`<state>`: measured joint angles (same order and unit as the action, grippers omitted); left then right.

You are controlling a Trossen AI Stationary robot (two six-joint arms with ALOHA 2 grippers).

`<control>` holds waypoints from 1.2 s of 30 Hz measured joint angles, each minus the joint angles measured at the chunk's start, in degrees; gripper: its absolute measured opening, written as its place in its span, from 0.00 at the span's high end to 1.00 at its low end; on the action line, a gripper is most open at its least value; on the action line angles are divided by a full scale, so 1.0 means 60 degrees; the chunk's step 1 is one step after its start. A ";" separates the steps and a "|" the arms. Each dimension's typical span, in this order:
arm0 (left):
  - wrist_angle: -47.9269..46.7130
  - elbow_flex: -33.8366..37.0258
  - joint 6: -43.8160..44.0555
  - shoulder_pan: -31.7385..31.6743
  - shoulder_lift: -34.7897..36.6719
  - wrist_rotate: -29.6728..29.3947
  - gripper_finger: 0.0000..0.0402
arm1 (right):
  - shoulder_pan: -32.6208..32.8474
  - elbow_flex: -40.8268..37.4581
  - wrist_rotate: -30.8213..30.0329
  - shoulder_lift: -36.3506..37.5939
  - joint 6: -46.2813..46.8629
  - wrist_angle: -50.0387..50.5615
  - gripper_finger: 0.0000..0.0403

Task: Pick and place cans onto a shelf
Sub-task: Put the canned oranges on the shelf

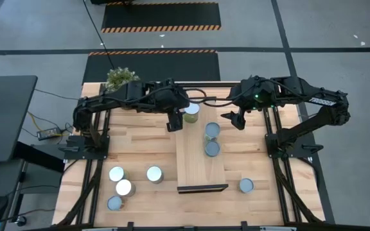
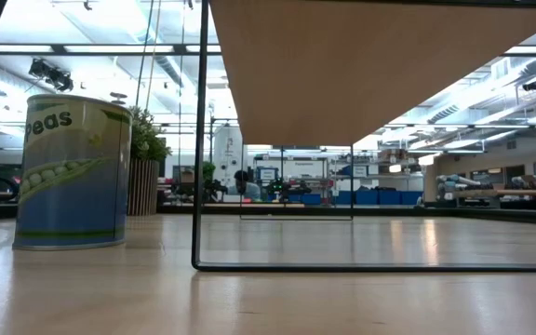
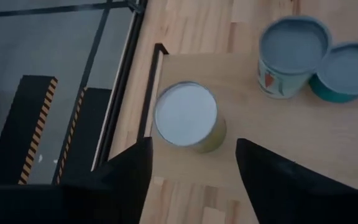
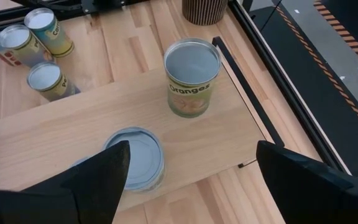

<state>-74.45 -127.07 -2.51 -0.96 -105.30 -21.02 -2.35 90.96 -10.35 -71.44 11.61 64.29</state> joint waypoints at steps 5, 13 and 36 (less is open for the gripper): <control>-0.0074 0.0000 -0.0175 0.0328 -0.0004 0.0000 0.49 | 0.0000 0.0000 0.0000 0.0000 0.0027 0.0000 0.11; -0.0416 0.0612 0.0135 0.0971 0.0254 -0.0430 0.60 | 0.0000 0.0000 0.0000 0.0000 0.0033 0.0000 0.11; 0.4159 0.8807 0.3364 0.2376 0.6299 -0.2068 0.70 | -0.0477 0.0011 0.0600 -0.0699 -0.0236 -0.1194 0.11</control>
<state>-49.50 -74.22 17.68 13.30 -67.50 -33.42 -5.21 91.02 -6.75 -75.63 10.19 57.13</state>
